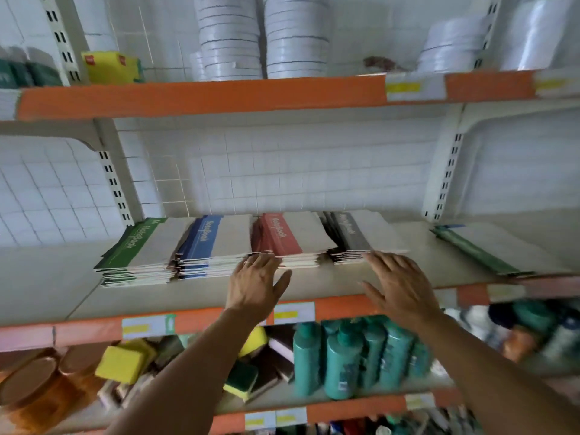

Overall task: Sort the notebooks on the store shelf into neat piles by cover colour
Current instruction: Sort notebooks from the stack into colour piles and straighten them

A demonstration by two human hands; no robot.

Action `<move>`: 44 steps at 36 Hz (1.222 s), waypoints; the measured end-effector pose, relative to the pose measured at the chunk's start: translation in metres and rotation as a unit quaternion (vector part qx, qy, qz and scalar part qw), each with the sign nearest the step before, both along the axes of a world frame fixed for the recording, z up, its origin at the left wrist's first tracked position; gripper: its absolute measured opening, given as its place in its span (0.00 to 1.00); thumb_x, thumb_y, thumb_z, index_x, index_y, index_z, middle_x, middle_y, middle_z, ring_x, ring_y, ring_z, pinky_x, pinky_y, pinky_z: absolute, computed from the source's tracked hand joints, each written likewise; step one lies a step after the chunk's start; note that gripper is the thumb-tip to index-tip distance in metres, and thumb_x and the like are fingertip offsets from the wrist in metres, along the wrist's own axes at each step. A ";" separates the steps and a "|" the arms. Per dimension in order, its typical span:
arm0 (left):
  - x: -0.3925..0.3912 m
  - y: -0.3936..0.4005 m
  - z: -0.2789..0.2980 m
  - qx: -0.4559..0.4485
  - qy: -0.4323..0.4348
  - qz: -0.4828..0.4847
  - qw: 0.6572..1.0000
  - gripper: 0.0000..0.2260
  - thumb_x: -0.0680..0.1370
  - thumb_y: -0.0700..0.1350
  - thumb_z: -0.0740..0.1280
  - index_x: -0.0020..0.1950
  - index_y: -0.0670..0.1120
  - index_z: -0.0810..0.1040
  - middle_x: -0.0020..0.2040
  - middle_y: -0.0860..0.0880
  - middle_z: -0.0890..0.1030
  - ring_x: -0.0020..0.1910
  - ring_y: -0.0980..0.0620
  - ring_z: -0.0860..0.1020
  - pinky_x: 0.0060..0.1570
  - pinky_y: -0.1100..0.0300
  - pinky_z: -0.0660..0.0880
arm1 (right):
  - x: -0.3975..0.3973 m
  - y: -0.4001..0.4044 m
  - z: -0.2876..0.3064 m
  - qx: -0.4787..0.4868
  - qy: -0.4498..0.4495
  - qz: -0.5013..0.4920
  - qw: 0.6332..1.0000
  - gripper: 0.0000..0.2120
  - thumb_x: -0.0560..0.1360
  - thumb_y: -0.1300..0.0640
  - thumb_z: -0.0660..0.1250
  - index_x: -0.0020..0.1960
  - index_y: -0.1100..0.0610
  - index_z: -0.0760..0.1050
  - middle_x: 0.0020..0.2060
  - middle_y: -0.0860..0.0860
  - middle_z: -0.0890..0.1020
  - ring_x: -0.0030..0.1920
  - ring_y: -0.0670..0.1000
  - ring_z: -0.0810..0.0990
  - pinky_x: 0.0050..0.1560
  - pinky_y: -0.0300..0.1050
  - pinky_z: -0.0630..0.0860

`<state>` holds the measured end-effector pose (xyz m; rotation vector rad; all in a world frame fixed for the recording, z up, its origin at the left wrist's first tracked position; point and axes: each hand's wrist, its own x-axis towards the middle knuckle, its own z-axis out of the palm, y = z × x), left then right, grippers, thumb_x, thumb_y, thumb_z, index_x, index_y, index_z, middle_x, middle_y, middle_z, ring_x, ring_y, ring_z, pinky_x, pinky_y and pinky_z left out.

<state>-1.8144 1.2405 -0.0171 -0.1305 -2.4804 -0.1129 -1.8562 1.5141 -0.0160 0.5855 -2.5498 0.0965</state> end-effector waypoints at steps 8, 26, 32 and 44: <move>-0.009 0.133 -0.006 -0.005 -0.015 -0.046 0.999 0.19 0.74 0.58 0.57 0.43 0.49 0.84 0.43 0.52 0.83 0.42 0.49 0.82 0.42 0.57 0.78 | 0.018 0.136 0.005 0.018 -0.016 -0.028 0.999 0.29 0.77 0.39 0.50 0.57 0.59 0.79 0.48 0.52 0.83 0.46 0.55 0.82 0.47 0.47 0.78; -0.091 0.297 -0.004 -0.008 -0.063 -0.123 0.990 0.13 0.76 0.55 0.64 0.49 0.49 0.84 0.52 0.50 0.83 0.53 0.48 0.81 0.52 0.55 0.75 | -0.032 0.284 0.008 0.021 -0.101 -0.122 0.987 0.26 0.80 0.43 0.55 0.74 0.53 0.60 0.69 0.50 0.71 0.67 0.52 0.70 0.65 0.46 0.65; -0.126 0.326 -0.010 -0.014 -0.104 -0.126 0.986 0.19 0.82 0.58 0.53 0.66 0.53 0.74 0.68 0.55 0.72 0.68 0.54 0.67 0.65 0.58 0.62 | -0.064 0.291 0.011 0.029 -0.165 -0.125 0.978 0.30 0.80 0.40 0.55 0.77 0.52 0.54 0.72 0.49 0.66 0.71 0.51 0.65 0.68 0.44 0.62; -0.168 0.369 -0.015 -0.013 -0.128 -0.089 0.988 0.18 0.82 0.56 0.51 0.64 0.52 0.74 0.66 0.54 0.74 0.66 0.55 0.69 0.64 0.59 0.62 | -0.136 0.311 0.001 0.072 -0.263 -0.067 0.960 0.39 0.77 0.34 0.56 0.78 0.48 0.41 0.78 0.50 0.48 0.77 0.52 0.50 0.75 0.49 0.50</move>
